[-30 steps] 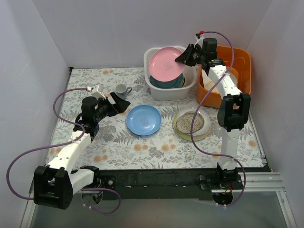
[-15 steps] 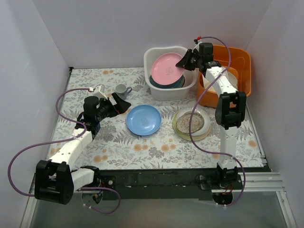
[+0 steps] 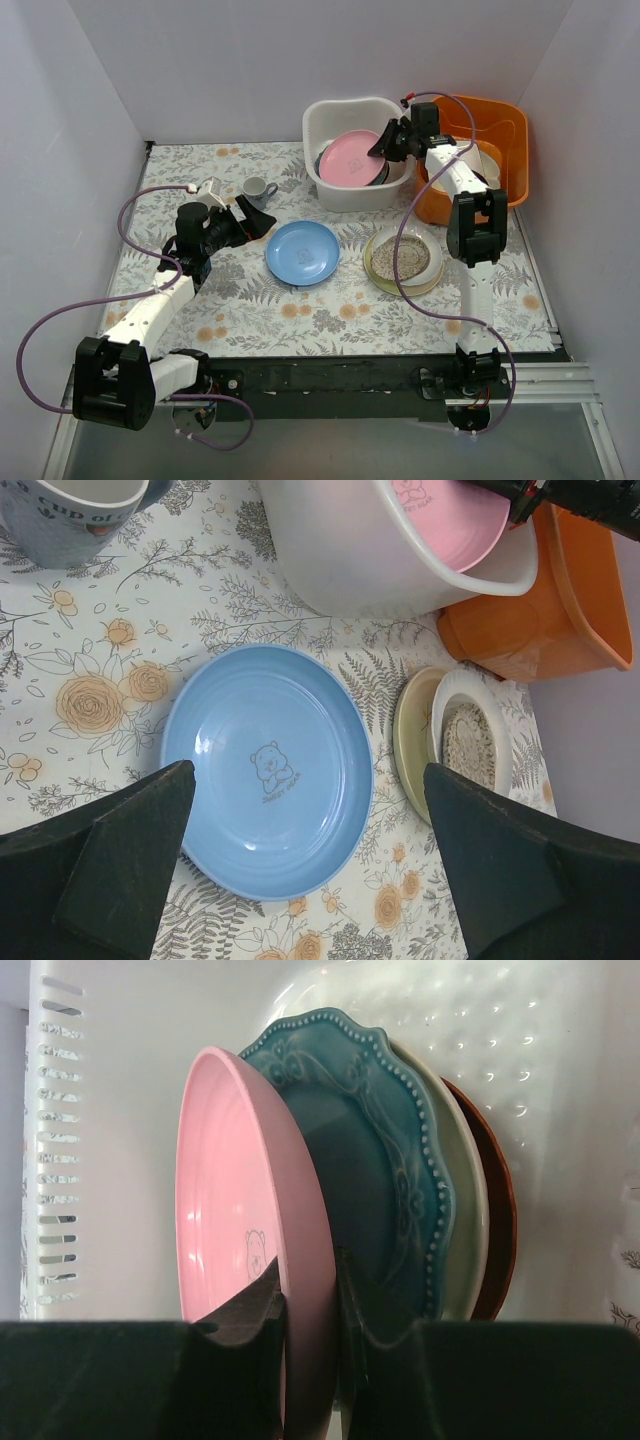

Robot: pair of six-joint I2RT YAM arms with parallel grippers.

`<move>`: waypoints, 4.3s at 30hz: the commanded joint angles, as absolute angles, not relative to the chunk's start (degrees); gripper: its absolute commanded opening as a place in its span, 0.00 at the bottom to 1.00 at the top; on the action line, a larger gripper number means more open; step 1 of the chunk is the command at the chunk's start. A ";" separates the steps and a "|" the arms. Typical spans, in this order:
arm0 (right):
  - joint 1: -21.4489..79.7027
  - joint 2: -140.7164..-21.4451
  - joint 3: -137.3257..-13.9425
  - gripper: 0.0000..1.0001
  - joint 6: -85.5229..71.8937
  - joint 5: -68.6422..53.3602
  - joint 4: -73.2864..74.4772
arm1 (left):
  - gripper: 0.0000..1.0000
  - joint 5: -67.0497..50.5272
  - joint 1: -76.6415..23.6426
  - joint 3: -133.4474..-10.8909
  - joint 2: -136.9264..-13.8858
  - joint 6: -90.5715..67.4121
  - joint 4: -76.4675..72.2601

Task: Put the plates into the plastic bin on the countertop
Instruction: Place the plate in the plastic bin, then pick up the plate at the center of the board.

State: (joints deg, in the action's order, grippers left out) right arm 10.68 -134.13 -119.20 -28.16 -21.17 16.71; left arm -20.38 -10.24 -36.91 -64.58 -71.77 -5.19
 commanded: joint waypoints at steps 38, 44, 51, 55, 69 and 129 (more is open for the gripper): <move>11.07 -109.43 -106.35 0.93 -27.25 -20.30 6.95 | 0.98 -18.02 -10.28 -36.74 -69.34 -72.16 -2.73; 11.69 -105.31 -98.89 0.85 -28.21 -22.76 3.88 | 0.98 -17.31 -10.28 -37.18 -73.56 -72.69 -1.14; 12.92 -99.06 -87.73 0.80 -28.56 -24.69 0.54 | 0.97 -18.01 -10.28 -38.58 -80.15 -73.39 -0.35; 13.53 -95.81 -82.80 0.79 -28.65 -25.57 0.53 | 0.90 -20.12 -10.28 -39.11 -84.37 -73.83 -0.70; 14.24 -91.76 -73.56 0.73 -29.18 -27.95 -3.08 | 0.44 -24.08 -10.28 -39.11 -91.76 -75.41 -4.83; 29.44 -102.13 -77.43 0.28 -24.26 -33.39 4.75 | 0.00 -25.31 -10.37 -40.78 -74.88 -75.76 -3.17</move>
